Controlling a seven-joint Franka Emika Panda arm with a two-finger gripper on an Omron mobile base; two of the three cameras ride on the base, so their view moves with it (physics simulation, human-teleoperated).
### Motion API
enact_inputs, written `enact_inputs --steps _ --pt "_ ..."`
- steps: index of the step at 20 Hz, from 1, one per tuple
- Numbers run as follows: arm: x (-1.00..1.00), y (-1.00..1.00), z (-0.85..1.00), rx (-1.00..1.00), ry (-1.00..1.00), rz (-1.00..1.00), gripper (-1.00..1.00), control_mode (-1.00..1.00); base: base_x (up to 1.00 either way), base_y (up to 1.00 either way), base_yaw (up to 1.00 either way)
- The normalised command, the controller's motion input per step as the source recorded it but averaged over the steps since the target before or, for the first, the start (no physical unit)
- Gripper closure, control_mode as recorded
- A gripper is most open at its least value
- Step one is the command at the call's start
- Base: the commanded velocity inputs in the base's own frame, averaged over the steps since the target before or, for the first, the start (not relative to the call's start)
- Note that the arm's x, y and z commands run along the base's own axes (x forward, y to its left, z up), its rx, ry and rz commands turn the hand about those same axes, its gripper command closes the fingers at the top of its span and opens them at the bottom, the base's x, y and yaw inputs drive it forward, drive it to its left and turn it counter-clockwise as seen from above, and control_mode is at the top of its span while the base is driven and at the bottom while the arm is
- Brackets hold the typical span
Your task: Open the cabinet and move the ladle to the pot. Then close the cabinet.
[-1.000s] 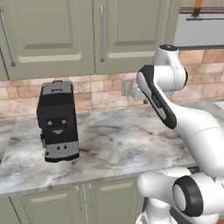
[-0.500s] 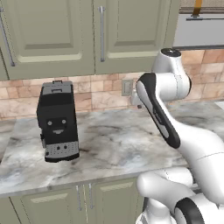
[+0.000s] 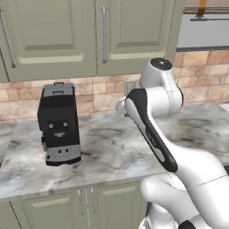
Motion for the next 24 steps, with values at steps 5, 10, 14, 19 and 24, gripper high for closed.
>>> enact_inputs --steps 5,10,14,19,24 --pt "0.0 0.39 0.36 0.0 0.0 0.0 -1.0 -1.0 0.0 0.0 0.0" --pt "0.0 0.03 0.47 0.0 0.0 0.01 -1.0 -1.0 0.0 0.0 0.0" --pt "0.02 0.0 0.47 0.0 0.0 0.0 -1.0 -1.0 0.0 0.0 0.0" --pt "0.12 0.0 0.48 0.0 -0.01 0.0 -1.0 -1.0 0.0 0.0 0.0" --pt "0.15 0.14 0.43 0.0 -0.05 0.03 -1.0 -1.0 0.0 0.0 0.0"
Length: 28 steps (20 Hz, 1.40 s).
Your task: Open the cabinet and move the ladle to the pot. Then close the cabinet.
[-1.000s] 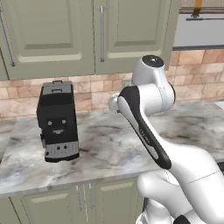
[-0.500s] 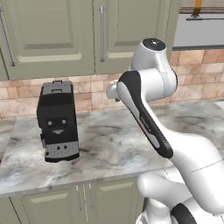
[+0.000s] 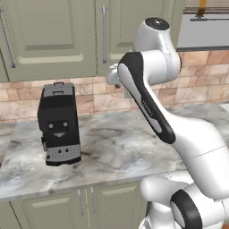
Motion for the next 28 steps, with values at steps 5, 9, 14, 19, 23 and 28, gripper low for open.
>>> enact_inputs --steps 5,9,14,19,23,28 --pt "0.17 0.22 0.38 0.0 -0.17 0.07 -1.0 -1.0 0.0 0.0 0.0" --pt "0.24 0.2 0.28 0.0 -0.21 0.07 -1.0 -1.0 0.0 0.0 0.0" --pt "0.22 0.03 0.19 0.0 -0.24 0.07 -1.0 -1.0 0.0 0.0 0.0" --pt "0.25 0.0 0.06 0.0 -0.16 0.05 -1.0 -1.0 0.0 0.0 0.0" --pt "0.29 0.0 0.03 0.0 -0.09 0.02 -1.0 -1.0 0.0 0.0 0.0" --pt "0.28 0.0 0.17 0.0 -0.01 0.0 -1.0 -1.0 0.0 0.0 0.0"
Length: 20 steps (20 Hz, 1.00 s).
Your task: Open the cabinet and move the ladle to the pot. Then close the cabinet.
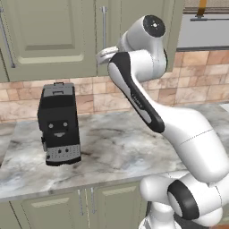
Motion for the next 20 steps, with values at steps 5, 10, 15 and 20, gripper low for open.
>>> enact_inputs --steps 5,10,15,20 --pt "0.25 0.14 0.13 0.0 -0.02 -0.05 -1.0 -1.0 0.0 0.0 0.0" --pt "0.17 0.2 0.13 0.0 -0.06 -0.07 -1.0 -1.0 0.0 0.0 0.0" --pt "0.15 0.15 0.02 0.0 -0.09 -0.08 -1.0 -1.0 0.0 0.0 0.0" --pt "0.23 0.09 0.0 0.03 -0.04 -0.07 -1.0 -1.0 0.0 0.0 0.0"
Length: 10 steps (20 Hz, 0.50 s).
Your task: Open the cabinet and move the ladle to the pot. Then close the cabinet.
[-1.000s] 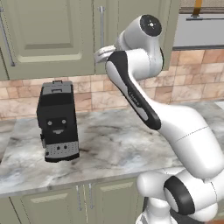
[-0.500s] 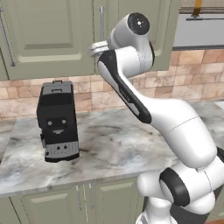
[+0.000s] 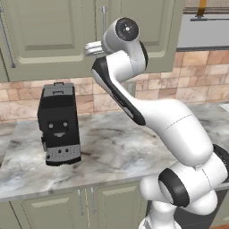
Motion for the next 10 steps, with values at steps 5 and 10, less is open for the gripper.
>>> enact_inputs --steps 5,10 --pt "0.23 0.01 0.0 0.05 -0.01 -0.03 -1.0 -1.0 0.0 0.0 0.0" --pt "0.28 -0.02 0.0 0.05 0.0 0.0 -1.0 -1.0 0.0 0.0 0.0"
